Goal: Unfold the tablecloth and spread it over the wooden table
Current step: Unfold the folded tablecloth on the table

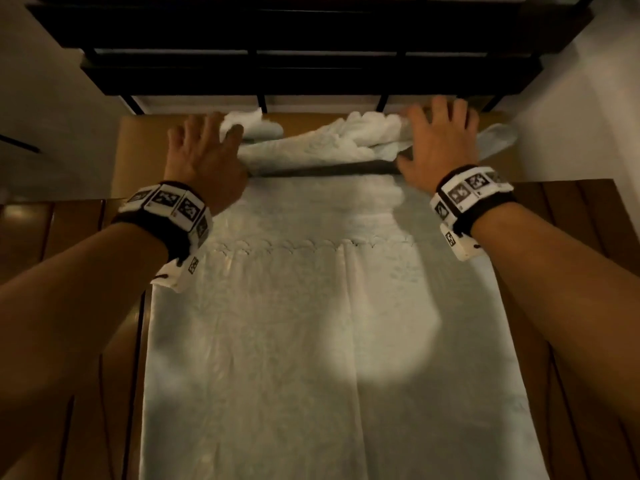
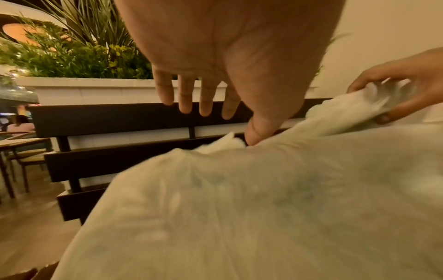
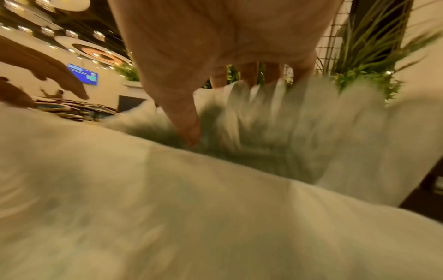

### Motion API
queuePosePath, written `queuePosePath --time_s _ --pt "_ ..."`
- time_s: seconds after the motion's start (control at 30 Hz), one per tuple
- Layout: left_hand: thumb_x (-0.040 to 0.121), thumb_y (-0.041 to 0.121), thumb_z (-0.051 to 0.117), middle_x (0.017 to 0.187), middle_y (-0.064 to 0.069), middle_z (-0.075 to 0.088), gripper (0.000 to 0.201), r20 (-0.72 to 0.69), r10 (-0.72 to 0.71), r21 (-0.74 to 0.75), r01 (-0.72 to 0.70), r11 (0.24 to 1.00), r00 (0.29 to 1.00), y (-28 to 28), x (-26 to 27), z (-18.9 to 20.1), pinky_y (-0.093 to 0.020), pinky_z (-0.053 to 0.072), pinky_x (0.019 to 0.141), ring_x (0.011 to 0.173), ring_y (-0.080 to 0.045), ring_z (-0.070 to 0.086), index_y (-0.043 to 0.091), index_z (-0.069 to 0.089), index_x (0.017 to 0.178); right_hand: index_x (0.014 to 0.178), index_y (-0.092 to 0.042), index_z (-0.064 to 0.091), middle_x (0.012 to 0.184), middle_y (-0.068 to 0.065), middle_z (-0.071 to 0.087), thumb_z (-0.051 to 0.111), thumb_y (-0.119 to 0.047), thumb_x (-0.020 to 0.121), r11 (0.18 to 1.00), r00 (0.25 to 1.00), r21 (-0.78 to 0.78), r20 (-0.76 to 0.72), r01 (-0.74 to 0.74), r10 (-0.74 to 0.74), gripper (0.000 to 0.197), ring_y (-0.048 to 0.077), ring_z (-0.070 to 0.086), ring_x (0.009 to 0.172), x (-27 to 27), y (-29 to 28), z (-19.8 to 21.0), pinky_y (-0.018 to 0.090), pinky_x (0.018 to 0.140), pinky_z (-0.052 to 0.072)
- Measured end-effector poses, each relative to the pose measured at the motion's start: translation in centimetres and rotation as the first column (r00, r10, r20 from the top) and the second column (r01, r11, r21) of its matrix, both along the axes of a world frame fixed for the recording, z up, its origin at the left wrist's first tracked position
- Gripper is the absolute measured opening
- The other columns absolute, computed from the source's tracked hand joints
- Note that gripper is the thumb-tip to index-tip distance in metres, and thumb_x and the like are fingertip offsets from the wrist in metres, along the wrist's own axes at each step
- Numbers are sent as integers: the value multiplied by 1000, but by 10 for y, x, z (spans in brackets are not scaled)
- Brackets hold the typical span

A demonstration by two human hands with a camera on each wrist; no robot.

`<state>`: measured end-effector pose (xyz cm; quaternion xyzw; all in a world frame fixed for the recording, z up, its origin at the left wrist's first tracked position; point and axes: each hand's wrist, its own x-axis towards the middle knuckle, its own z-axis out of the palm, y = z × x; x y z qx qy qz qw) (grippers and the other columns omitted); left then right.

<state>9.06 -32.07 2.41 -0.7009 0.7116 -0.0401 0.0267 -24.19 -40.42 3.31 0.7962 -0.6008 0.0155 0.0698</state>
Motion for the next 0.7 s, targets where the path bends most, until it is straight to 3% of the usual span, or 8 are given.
queuePosePath --time_s 0.07,0.13,0.23,0.37,0.43,0.5,0.6,0.7 --pt "87 46 52 133 -16 50 54 -33 -60 38 61 997 998 27 -4 2 -53 42 98 115 -39 49 16 49 132 129 -20 47 132 18 46 66 -44 77 998 998 -33 28 -58 59 60 42 43 115 -1 32 4 57 98 37" --pt "89 55 45 126 -12 57 53 -103 -112 105 123 987 988 49 -4 -11 -50 46 94 110 -34 55 18 55 127 129 -20 48 129 14 46 60 -53 81 990 987 40 98 -134 130 59 37 44 112 -2 58 -7 54 95 40" --pt "83 76 37 121 -5 57 68 -179 -82 255 127 958 980 86 -3 -38 -46 50 89 106 -28 56 24 54 123 137 -22 44 136 8 47 53 -73 80 906 971 383 218 -179 99 76 29 42 122 -10 96 -38 51 102 41" --pt "66 93 36 123 -5 58 94 -152 17 380 42 924 988 110 -6 -64 -47 47 91 110 -30 54 26 42 132 143 -27 36 144 1 42 55 -85 66 835 990 532 101 -140 102 98 25 36 130 -21 110 -69 48 107 37" --pt "69 89 42 123 -5 63 90 -165 46 414 27 910 985 110 -8 -70 -48 43 92 110 -30 58 23 42 130 139 -31 38 140 0 48 62 -80 66 808 992 580 116 -104 44 91 25 44 126 -18 106 -73 50 105 36" --pt "80 77 45 121 -5 61 72 -155 15 419 52 906 988 116 -9 -68 -47 43 93 110 -30 56 24 50 128 132 -32 44 133 0 57 67 -71 71 773 995 628 101 -86 29 76 26 50 120 -14 108 -70 49 102 34" --pt "88 56 53 121 -5 53 43 -114 -66 322 100 941 991 126 -10 -63 -47 45 91 109 -31 50 26 66 116 136 -29 51 137 6 54 61 -56 86 754 998 654 41 -62 47 58 31 46 126 -13 117 -66 51 105 32" --pt "84 48 62 131 -4 51 37 -167 -96 222 133 966 981 133 -8 -61 -49 45 94 117 -33 49 25 68 113 137 -24 51 131 9 59 57 -43 94 775 988 628 151 -75 -27 47 31 51 121 -17 134 -62 45 100 42"
